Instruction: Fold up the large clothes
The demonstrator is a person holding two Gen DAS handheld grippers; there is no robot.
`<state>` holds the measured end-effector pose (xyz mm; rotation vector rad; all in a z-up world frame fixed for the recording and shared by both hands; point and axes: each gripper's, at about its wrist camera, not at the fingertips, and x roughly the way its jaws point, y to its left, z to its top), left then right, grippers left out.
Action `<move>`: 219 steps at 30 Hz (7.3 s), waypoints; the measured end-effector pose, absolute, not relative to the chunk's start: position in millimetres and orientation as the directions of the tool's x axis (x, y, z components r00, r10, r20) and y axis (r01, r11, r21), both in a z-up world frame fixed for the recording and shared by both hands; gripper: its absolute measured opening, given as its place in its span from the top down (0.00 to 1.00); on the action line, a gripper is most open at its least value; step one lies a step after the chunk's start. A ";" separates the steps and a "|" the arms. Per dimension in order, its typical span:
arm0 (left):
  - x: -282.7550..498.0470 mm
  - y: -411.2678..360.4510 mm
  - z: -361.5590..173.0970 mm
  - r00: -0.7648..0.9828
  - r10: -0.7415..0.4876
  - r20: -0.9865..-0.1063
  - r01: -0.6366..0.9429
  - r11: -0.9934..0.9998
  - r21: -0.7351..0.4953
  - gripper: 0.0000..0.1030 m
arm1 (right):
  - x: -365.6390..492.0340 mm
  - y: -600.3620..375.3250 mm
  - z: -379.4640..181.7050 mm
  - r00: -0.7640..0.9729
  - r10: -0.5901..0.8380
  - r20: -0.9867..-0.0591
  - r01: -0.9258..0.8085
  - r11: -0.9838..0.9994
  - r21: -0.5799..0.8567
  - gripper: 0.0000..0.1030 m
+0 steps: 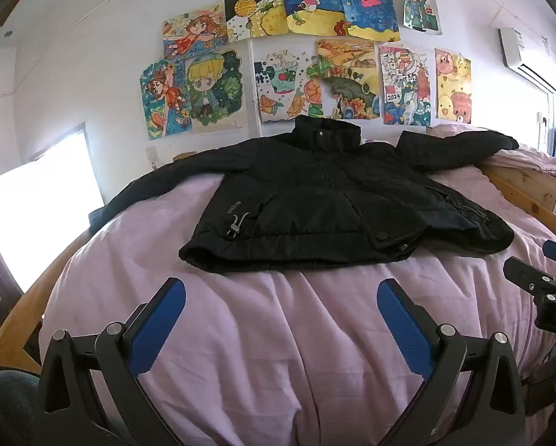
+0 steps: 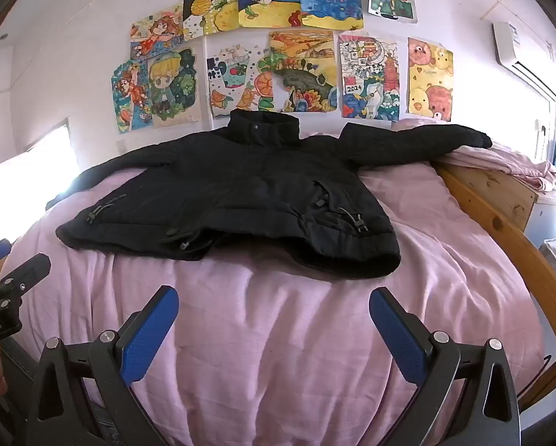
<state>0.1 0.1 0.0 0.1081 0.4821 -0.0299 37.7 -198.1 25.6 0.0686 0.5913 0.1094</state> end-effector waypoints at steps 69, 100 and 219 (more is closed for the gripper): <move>-0.2 0.4 0.3 0.887 0.002 -0.462 0.052 0.993 0.104 0.01 | 40.5 -203.0 22.3 0.817 0.129 -0.561 -0.080 0.990 0.112 0.00; 0.4 0.2 -0.3 0.883 0.002 -0.469 0.054 0.993 0.106 0.01 | 40.6 -204.5 21.6 0.813 0.132 -0.568 -0.079 0.990 0.117 0.00; 526.1 125.5 16.8 0.619 -0.556 -0.555 0.134 0.771 -0.622 0.01 | 507.0 -76.8 -26.9 0.492 0.585 -0.644 -0.648 0.740 0.177 0.92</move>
